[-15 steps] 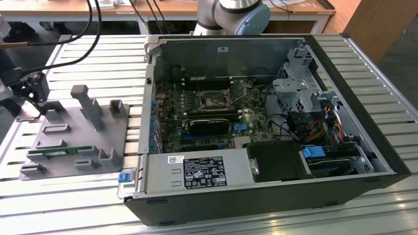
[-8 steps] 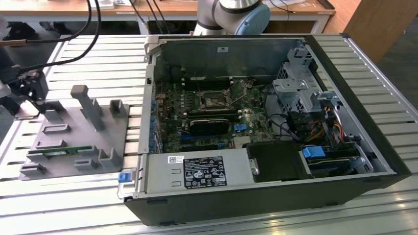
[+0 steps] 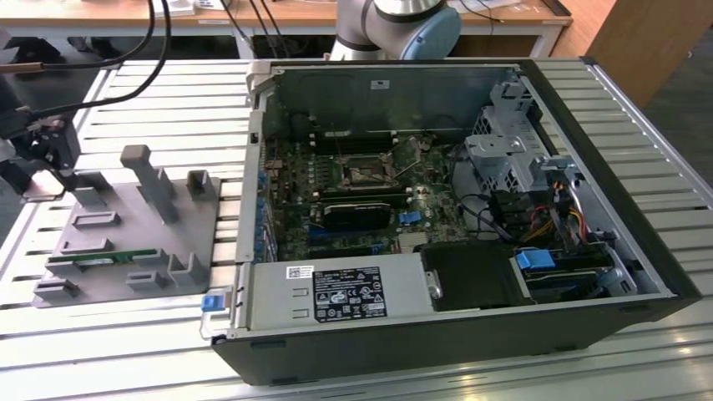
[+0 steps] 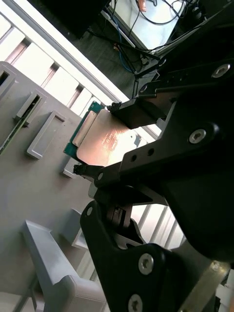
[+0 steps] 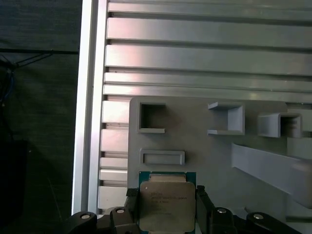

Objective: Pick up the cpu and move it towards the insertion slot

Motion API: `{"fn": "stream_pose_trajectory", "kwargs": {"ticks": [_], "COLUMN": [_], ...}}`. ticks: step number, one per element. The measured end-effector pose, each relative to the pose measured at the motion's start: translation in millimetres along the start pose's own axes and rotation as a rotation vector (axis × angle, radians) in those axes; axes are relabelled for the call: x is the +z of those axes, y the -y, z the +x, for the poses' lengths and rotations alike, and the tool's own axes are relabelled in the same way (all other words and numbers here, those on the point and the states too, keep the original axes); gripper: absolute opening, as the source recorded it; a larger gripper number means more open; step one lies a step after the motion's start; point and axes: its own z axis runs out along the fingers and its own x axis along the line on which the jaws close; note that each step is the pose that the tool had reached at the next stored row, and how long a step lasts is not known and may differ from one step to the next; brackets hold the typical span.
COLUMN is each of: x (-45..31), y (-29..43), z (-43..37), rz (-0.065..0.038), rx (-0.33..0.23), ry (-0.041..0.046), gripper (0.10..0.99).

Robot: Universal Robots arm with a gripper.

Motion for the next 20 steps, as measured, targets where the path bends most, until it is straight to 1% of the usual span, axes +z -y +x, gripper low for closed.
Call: {"fn": "stream_pose_trajectory", "kwargs": {"ticks": [20], "x": [-8.8], "y": [-0.9], "z": [0.0], "rz": [0.0], "rx": [0.0], "ry": [-0.0001], "gripper": [0.545]}}
